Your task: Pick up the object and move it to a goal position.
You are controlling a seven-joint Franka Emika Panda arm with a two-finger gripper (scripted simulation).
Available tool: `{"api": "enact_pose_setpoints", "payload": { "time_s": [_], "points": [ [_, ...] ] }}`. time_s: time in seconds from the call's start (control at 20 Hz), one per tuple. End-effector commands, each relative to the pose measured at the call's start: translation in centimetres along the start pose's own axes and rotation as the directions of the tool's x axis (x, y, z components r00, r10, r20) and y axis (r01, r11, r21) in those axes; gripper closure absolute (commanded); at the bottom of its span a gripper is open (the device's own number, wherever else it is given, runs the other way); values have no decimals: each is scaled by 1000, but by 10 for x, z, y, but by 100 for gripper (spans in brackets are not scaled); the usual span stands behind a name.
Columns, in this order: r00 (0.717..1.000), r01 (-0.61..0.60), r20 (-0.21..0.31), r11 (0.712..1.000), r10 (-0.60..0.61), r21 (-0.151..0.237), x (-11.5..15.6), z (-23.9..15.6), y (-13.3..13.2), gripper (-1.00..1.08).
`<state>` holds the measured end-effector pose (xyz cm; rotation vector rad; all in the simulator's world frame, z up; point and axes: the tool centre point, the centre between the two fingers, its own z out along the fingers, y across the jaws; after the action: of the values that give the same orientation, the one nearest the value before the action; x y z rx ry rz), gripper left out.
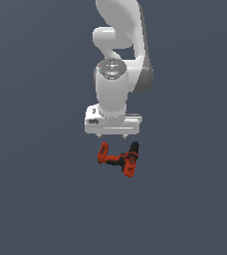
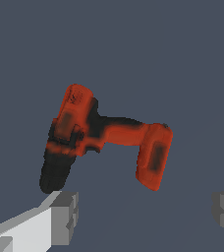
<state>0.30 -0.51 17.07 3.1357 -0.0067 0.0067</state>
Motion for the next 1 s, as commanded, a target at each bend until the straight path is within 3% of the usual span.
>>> {"api": "enact_pose_setpoints", "payload": {
  "time_s": [0.0,0.5,0.95],
  "points": [
    [1000,0,0,1000,0,0,0,0,0,-60],
    [1000,22,-11,1000,-22,-4,3,-2,-11,-60],
    [1000,-28,2,1000,28,-5,3,12,-24,-60]
  ]
}}
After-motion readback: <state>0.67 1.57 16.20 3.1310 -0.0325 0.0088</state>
